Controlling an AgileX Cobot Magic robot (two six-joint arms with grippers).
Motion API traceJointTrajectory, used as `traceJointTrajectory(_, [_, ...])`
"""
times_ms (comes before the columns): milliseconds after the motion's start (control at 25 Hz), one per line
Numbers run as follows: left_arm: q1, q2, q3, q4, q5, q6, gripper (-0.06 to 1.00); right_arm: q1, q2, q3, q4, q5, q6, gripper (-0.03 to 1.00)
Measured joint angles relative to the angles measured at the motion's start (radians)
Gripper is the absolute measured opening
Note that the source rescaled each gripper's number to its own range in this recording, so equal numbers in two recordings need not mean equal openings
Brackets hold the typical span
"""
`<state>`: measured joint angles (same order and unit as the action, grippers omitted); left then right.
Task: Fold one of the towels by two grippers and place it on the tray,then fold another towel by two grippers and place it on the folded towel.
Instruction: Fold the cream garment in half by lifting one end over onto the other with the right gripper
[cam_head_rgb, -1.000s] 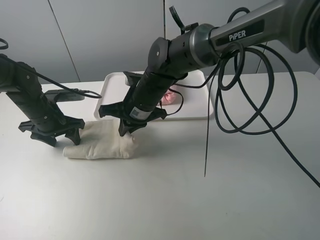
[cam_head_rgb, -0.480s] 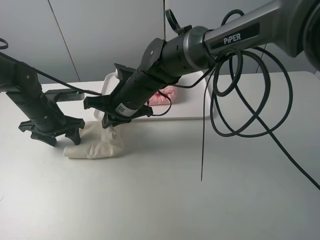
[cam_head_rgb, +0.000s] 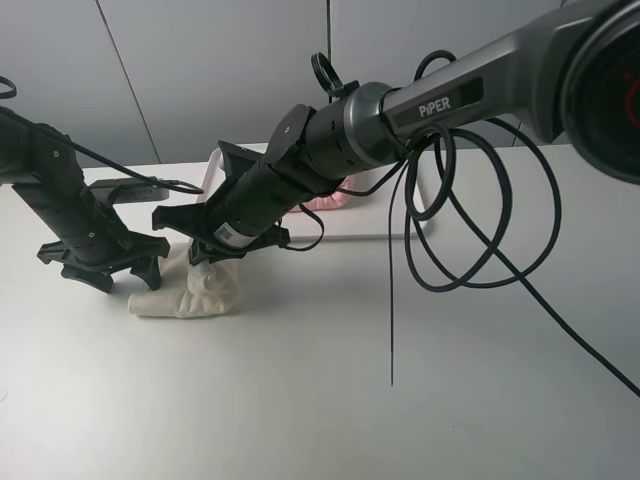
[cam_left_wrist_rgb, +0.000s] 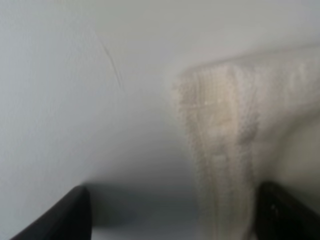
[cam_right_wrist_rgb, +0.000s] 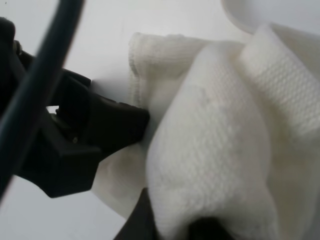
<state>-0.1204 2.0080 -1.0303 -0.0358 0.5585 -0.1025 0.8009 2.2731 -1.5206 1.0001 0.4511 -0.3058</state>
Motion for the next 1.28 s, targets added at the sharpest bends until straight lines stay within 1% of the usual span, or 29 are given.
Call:
traceJointTrajectory(80, [0.0, 0.0, 0.0, 0.0, 0.0, 0.0, 0.87, 0.0, 0.008, 0.0, 0.081, -0.008, -0.059, 0.05])
traceJointTrajectory(200, [0.0, 0.0, 0.0, 0.0, 0.0, 0.0, 0.87, 0.002, 0.008, 0.0, 0.175, -0.033, -0.136, 0.05])
traceJointTrajectory(440, [0.0, 0.0, 0.0, -0.001, 0.0, 0.0, 0.87, 0.005, 0.008, 0.0, 0.244, -0.063, -0.202, 0.05])
traceJointTrajectory(880, [0.0, 0.0, -0.002, -0.006, 0.013, 0.02, 0.87, 0.024, 0.008, 0.0, 0.252, -0.089, -0.231, 0.05])
traceJointTrajectory(1000, [0.0, -0.021, 0.0, -0.015, 0.025, 0.047, 0.87, 0.024, 0.008, 0.0, 0.252, -0.091, -0.231, 0.05])
traceJointTrajectory(1120, [0.004, -0.048, -0.015, -0.019, 0.082, 0.074, 0.87, 0.024, 0.008, 0.0, 0.252, -0.097, -0.231, 0.05])
traceJointTrajectory(1280, [0.008, -0.079, -0.083, -0.04, 0.171, 0.103, 0.87, 0.024, 0.008, 0.0, 0.262, -0.101, -0.233, 0.05])
